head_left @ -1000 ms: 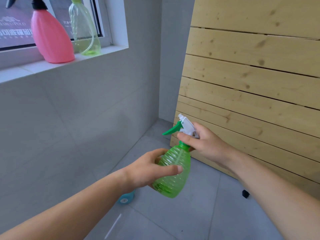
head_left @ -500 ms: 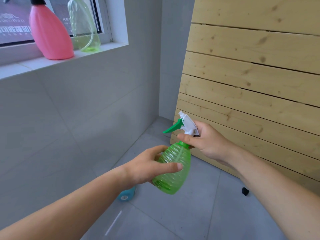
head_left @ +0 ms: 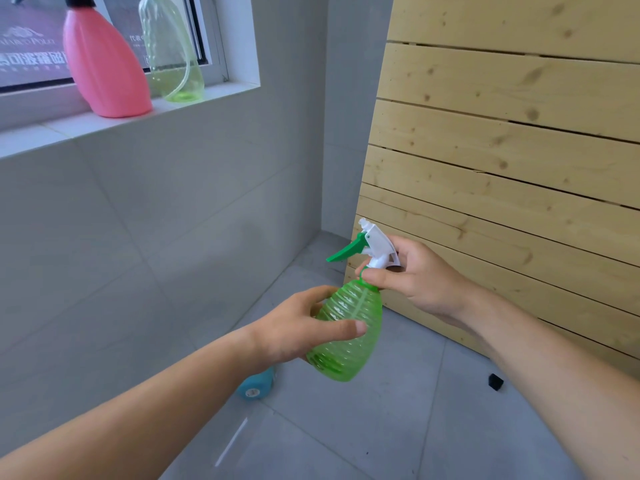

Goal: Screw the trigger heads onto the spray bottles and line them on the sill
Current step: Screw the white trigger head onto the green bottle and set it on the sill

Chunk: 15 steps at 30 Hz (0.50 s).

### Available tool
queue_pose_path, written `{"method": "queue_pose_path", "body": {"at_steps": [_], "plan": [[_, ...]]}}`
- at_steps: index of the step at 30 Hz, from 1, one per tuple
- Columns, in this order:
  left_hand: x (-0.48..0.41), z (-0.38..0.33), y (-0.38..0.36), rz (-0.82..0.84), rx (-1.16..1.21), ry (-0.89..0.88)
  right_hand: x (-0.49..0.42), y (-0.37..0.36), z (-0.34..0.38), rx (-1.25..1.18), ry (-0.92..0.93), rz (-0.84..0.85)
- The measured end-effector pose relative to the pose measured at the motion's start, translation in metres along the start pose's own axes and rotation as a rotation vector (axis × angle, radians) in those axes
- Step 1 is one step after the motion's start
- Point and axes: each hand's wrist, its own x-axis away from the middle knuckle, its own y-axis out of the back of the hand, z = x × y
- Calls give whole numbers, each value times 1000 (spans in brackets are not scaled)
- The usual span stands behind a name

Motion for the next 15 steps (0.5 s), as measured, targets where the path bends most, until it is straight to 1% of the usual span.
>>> {"method": "queue_pose_path", "body": {"at_steps": [4, 6, 9, 12, 15], "plan": [[1, 0, 0, 18, 13, 12, -2, -2, -6, 51, -15, -60], [2, -1, 0, 31, 26, 10, -4, -3, -7, 5, -47, -96], [2, -3, -1, 52, 110, 9, -4, -1, -3, -253, -105, -148], [0, -1, -1, 61, 216, -9, -2, -3, 1, -497, -139, -76], [-2, 3, -3, 47, 264, -31, -1, -5, 2, -593, -149, -2]]}}
